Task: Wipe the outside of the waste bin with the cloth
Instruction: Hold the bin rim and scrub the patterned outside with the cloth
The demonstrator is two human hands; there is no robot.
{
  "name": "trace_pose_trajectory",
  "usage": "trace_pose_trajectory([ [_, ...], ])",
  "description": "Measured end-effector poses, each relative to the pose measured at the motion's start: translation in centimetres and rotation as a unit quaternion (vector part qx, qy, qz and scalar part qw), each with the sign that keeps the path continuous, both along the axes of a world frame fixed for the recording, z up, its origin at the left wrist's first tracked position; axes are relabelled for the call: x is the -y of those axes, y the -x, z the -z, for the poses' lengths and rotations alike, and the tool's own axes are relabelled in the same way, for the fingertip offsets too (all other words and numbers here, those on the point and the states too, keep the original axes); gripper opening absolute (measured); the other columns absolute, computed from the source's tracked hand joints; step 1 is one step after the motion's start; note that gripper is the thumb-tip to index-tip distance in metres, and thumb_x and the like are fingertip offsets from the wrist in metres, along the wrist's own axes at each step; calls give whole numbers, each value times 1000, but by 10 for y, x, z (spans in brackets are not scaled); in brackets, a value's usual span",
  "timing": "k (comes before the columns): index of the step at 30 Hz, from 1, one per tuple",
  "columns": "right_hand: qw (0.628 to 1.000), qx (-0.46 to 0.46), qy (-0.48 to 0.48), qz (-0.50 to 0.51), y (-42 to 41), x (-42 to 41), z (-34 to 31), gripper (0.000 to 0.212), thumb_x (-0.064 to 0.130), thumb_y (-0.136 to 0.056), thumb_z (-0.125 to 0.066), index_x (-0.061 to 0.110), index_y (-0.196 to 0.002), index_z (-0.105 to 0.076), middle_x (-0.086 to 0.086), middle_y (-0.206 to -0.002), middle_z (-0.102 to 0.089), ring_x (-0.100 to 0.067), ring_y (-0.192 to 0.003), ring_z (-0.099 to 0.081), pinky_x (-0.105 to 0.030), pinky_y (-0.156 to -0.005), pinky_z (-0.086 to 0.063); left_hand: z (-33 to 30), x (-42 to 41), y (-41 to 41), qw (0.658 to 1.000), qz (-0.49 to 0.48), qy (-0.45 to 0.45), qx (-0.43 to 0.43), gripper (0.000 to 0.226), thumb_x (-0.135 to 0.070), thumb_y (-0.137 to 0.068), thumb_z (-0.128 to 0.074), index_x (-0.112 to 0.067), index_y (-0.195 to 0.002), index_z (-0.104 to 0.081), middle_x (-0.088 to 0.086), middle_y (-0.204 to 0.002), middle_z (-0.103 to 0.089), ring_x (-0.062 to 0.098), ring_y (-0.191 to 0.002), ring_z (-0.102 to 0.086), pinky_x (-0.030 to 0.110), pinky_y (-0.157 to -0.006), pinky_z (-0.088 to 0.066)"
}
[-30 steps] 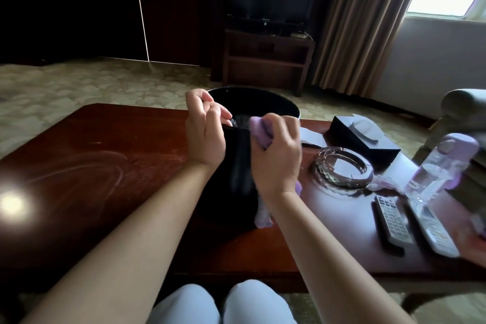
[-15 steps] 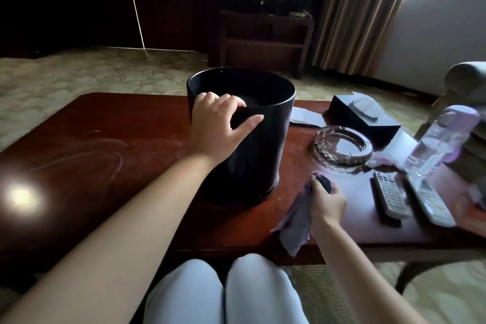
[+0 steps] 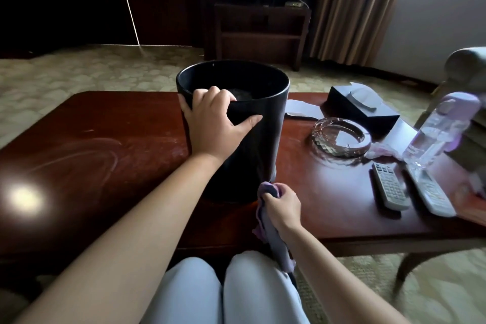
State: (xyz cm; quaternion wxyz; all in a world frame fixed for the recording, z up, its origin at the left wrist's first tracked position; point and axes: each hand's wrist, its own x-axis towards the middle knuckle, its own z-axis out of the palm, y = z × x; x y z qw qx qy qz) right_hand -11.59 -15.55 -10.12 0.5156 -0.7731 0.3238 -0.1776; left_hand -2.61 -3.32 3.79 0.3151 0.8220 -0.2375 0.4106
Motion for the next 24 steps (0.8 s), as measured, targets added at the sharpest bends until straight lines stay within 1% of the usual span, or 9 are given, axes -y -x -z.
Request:
trace_pose_trajectory([
  [3,999,2,16,52,-8,-5,1,8,18,-82,-60,15,-89,-62,-3,-85,-65,-18,-77,-54,-23,-65,-33,-1,0,0,1000,1,5,-7,50,-57,-61,-74,-13,-78,-57,-2,-78,-54,24,-90,-48,67,-95,-29],
  [5,999,0,48,19,-7,-13,8,7,18,-82,-60,17,-88,-63,-4,-87,-66,-20,-80,-57,-25,-68,-39,-2,0,1,1000,4,5,-9,49,-55,-60,-75,-13,-77,-57,-2,-78,-54,26,-90,-50,68,-96,-28],
  [7,997,8,73,-28,-2,-17,11,6,17,-80,-62,19,-85,-64,-1,-82,-66,-18,-77,-59,-25,-67,-40,-3,0,2,1000,6,6,-13,49,-55,-60,-76,-13,-76,-56,-3,-77,-53,27,-90,-51,68,-96,-27],
  [8,997,11,73,-32,-1,-15,10,4,18,-80,-63,19,-84,-65,1,-80,-65,-17,-76,-59,-23,-65,-38,-4,0,2,1000,5,6,-14,49,-55,-59,-76,-13,-76,-56,-3,-77,-52,28,-90,-52,68,-97,-27],
  [12,999,-6,25,44,-9,1,1,7,20,-83,-62,18,-89,-66,0,-80,-64,-15,-75,-54,-21,-65,-33,-6,-1,3,1000,16,10,-20,49,-51,-58,-80,-12,-75,-56,-8,-76,-45,29,-88,-52,69,-96,-26],
  [17,996,-19,70,-51,-4,-3,6,11,28,-82,-64,19,-84,-70,4,-75,-66,-12,-74,-59,-18,-61,-33,-5,0,3,1000,17,11,-18,50,-52,-58,-79,-12,-74,-55,-6,-75,-47,29,-86,-52,70,-94,-27],
  [21,996,-38,-19,83,-12,-7,2,18,32,-86,-60,16,-90,-67,-4,-84,-66,-23,-82,-58,-24,-67,-35,-7,-1,1,999,23,9,-22,50,-51,-57,-80,-11,-73,-56,-9,-74,-44,29,-86,-52,70,-94,-28],
  [22,994,-45,-28,97,-14,-10,1,20,32,-87,-59,15,-92,-66,-6,-87,-67,-25,-84,-59,-24,-69,-35,-8,-2,2,999,24,7,-23,50,-51,-57,-81,-11,-73,-56,-9,-75,-43,29,-86,-52,70,-94,-27],
  [24,996,-51,-17,67,-13,-10,2,19,31,-87,-59,15,-91,-67,-6,-87,-68,-24,-84,-60,-24,-68,-36,-9,-1,3,999,23,7,-25,50,-51,-57,-81,-11,-73,-55,-9,-75,-43,28,-87,-52,70,-96,-26],
])
